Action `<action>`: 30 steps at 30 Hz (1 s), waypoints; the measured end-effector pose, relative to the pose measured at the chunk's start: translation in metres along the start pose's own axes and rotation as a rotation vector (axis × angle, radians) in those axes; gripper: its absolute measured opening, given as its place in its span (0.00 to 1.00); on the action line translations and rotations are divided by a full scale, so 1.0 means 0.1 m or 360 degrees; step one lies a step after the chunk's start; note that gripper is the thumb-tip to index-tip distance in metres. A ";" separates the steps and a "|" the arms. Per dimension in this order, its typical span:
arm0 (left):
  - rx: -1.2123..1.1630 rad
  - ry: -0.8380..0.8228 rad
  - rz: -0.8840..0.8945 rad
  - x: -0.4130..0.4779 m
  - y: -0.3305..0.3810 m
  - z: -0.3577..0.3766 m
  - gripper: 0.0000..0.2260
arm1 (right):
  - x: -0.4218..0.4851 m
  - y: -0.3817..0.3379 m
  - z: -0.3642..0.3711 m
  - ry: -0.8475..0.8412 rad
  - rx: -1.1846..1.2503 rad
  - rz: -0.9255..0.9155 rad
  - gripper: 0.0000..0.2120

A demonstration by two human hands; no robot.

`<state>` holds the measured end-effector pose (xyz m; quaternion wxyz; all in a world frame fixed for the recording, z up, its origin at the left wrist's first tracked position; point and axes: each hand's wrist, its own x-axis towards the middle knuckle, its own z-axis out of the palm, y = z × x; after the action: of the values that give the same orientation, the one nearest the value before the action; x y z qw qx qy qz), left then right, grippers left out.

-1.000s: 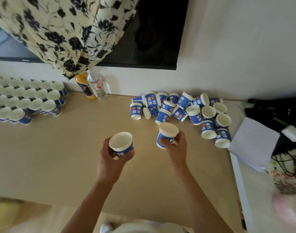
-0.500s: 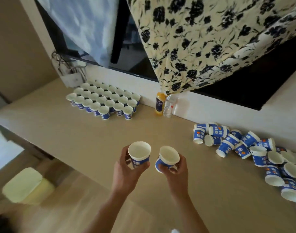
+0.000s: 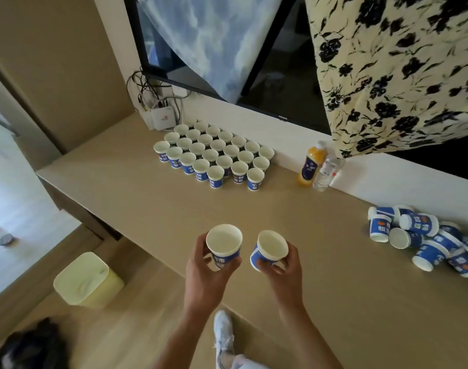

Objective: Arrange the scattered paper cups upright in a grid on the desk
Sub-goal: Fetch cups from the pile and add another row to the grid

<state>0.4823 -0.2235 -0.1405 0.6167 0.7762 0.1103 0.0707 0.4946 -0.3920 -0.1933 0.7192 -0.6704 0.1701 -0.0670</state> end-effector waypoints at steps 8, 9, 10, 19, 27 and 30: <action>0.0137 -0.0110 -0.0006 1.12 -0.20 -0.15 0.28 | 0.74 0.46 0.83 0.0020 0.0024 0.0158 0.29; 0.0146 -0.0113 0.0007 1.23 -0.19 -0.17 0.28 | 0.82 0.48 0.91 0.0032 0.0028 0.0173 0.28; 0.0153 -0.0111 0.0017 1.34 -0.19 -0.20 0.28 | 0.91 0.49 0.99 0.0044 0.0026 0.0181 0.27; 0.0177 -0.0228 -0.0075 2.22 -0.40 -0.21 0.28 | 1.86 0.62 1.62 0.0201 -0.0110 0.0205 0.27; 0.0220 -0.0467 -0.0141 2.76 -0.62 -0.35 0.28 | 2.48 0.99 1.92 0.0387 -0.0337 0.0206 0.29; 0.0218 -0.0498 -0.0170 2.90 -0.68 -0.37 0.28 | 2.64 1.13 2.01 0.0427 -0.0397 0.0195 0.29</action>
<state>0.7472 -0.0990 -0.2060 0.5748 0.8110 0.0586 -0.0915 0.7932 -0.2783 -0.3367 0.6042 -0.7277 0.3119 -0.0901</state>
